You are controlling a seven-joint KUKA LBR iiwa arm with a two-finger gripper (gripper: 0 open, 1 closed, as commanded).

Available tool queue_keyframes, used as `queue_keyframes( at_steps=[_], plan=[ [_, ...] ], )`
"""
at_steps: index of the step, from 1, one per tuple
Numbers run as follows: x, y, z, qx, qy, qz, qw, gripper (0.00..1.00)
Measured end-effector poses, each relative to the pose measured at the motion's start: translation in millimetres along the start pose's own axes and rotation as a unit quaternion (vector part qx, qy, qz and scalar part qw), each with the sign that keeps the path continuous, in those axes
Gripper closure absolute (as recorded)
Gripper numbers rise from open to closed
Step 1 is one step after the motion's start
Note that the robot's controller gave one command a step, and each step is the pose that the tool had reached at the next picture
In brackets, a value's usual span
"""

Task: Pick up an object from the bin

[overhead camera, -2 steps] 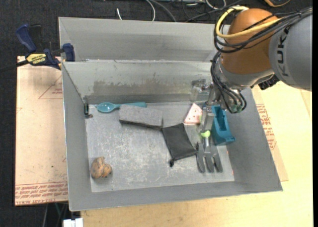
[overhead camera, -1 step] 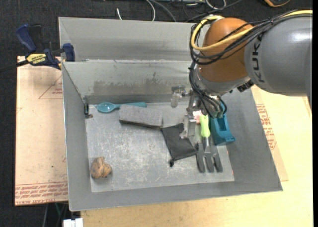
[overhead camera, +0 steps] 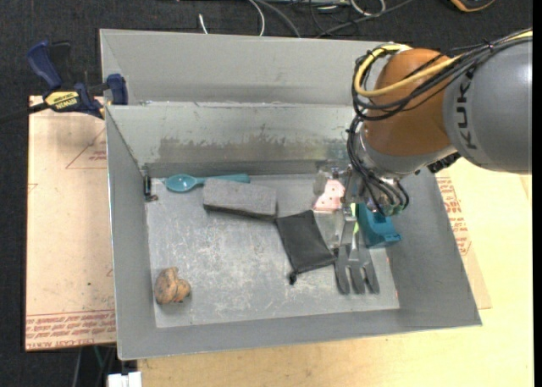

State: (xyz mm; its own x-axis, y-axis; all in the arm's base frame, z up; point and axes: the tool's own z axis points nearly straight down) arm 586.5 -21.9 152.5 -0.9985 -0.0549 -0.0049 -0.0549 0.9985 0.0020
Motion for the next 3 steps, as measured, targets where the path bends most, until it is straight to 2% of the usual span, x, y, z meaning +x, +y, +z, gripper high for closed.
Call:
queue_keyframes(
  at_steps=[1, 2, 3],
  plan=[
    [-1.5, -20.4, -0.2, -0.001, -0.0003, 0.026, 0.9997, 0.0],
    [10.6, -30.3, 55.1, -0.001, -0.0023, 0.049, 0.9988, 0.0],
    [4.6, -21.4, 81.3, -0.001, -0.0033, 0.004, 1.0, 0.0]
  ],
)
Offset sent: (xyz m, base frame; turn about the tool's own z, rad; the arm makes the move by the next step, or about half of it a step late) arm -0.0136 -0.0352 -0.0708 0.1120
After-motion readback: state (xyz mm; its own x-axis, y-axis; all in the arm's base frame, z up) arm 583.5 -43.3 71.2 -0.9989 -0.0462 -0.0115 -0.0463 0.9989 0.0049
